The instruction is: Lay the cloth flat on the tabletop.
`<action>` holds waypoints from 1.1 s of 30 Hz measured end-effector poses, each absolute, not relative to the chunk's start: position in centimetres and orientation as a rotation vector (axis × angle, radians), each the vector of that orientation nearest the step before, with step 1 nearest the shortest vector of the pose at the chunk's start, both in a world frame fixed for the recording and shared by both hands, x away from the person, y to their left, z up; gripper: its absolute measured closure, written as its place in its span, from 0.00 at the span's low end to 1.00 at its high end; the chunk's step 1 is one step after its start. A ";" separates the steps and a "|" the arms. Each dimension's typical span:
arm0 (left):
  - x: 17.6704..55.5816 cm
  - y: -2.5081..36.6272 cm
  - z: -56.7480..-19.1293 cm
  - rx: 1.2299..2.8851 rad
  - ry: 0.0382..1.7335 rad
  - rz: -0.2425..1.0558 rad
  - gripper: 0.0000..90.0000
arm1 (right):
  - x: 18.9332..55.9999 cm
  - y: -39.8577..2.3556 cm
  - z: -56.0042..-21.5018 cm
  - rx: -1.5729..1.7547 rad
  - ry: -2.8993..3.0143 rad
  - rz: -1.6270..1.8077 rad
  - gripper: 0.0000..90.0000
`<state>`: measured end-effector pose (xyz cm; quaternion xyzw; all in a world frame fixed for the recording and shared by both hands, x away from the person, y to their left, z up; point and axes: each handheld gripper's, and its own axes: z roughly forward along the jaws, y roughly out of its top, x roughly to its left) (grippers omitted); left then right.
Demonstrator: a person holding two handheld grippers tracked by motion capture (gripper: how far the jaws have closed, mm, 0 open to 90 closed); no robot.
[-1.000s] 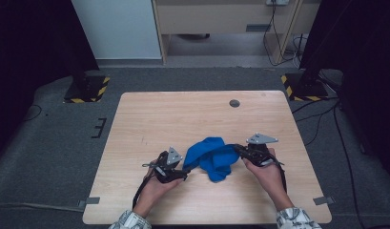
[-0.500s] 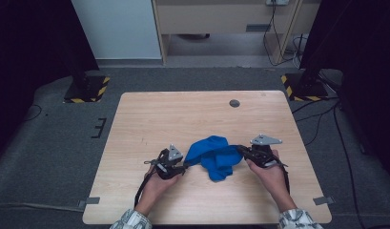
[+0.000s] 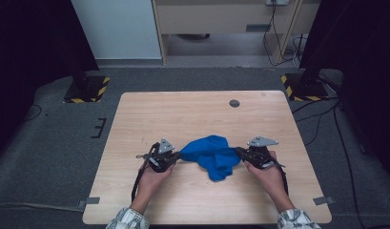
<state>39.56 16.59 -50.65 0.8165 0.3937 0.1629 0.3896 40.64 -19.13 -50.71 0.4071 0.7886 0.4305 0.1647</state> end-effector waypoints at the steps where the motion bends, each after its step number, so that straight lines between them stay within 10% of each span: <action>1: 39.6 16.7 -50.7 2.073 1.008 0.411 0.97 | 40.6 -19.0 -50.9 1.155 2.258 1.221 0.91; 20: 39.8 16.9 -50.8 2.076 1.028 0.418 0.96 | 39.6 -19.4 -52.7 1.189 2.272 1.177 0.47; 28: 39.9 16.9 -50.9 2.076 1.031 0.396 0.96 | 39.6 -19.0 -52.6 1.150 2.305 1.190 0.86; 33: 39.7 16.5 -50.8 2.077 0.999 0.394 0.94 | 39.1 -20.0 -51.5 1.154 2.259 1.275 0.93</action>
